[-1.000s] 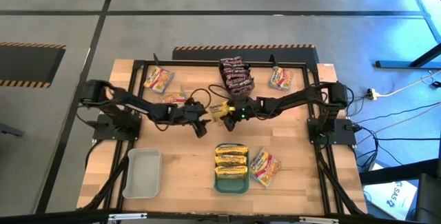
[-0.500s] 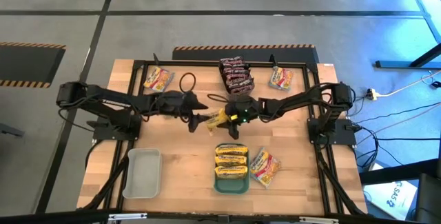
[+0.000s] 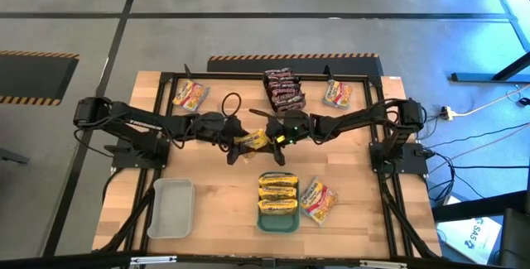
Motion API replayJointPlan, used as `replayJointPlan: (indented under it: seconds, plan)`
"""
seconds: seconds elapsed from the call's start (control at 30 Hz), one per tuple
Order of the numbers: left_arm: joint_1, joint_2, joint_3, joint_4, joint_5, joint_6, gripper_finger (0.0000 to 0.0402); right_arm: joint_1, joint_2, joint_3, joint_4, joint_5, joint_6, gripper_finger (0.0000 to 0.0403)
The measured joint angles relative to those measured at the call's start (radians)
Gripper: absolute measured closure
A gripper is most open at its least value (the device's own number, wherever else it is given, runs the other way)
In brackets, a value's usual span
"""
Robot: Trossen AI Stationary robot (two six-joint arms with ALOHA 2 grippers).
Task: Sort Maruchan noodles
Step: Put the yellow noodle pack into the green bin
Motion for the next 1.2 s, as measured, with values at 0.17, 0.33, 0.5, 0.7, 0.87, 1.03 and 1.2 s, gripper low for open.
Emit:
replayJointPlan:
  seconds: [0.17, 0.33, 0.5, 0.7, 0.87, 1.03, 1.2]
  plan:
    - [0.001, -0.001, 0.001, -0.007, 0.03, 0.017, 0.0161, 0.0, 0.0, 0.01, -0.006, 0.021, -0.006, 0.0296]
    - [0.002, -0.01, 0.001, -0.015, 0.041, 0.04, 0.0219, 0.0, 0.001, 0.011, 0.0, 0.044, -0.007, 0.0274]
    - [0.002, -0.022, 0.001, -0.03, 0.037, 0.077, 0.0247, -0.003, -0.002, 0.014, -0.013, 0.061, 0.018, 0.0237]
    - [0.0, -0.043, -0.003, -0.131, 0.018, 0.108, 0.0251, -0.026, -0.129, 0.016, -0.277, 0.075, -0.031, 0.0165]
    - [-0.01, -0.035, -0.002, -0.203, -0.022, 0.156, 0.0251, -0.041, -0.268, 0.017, -0.44, 0.091, -0.096, 0.0121]
    - [-0.039, -0.003, -0.002, -0.204, -0.091, 0.184, 0.0251, -0.041, -0.296, 0.016, -0.352, 0.102, -0.09, 0.0112]
    - [-0.054, 0.009, 0.013, -0.202, -0.126, 0.192, 0.0251, -0.04, -0.21, 0.076, -0.348, 0.096, -0.071, 0.0118]
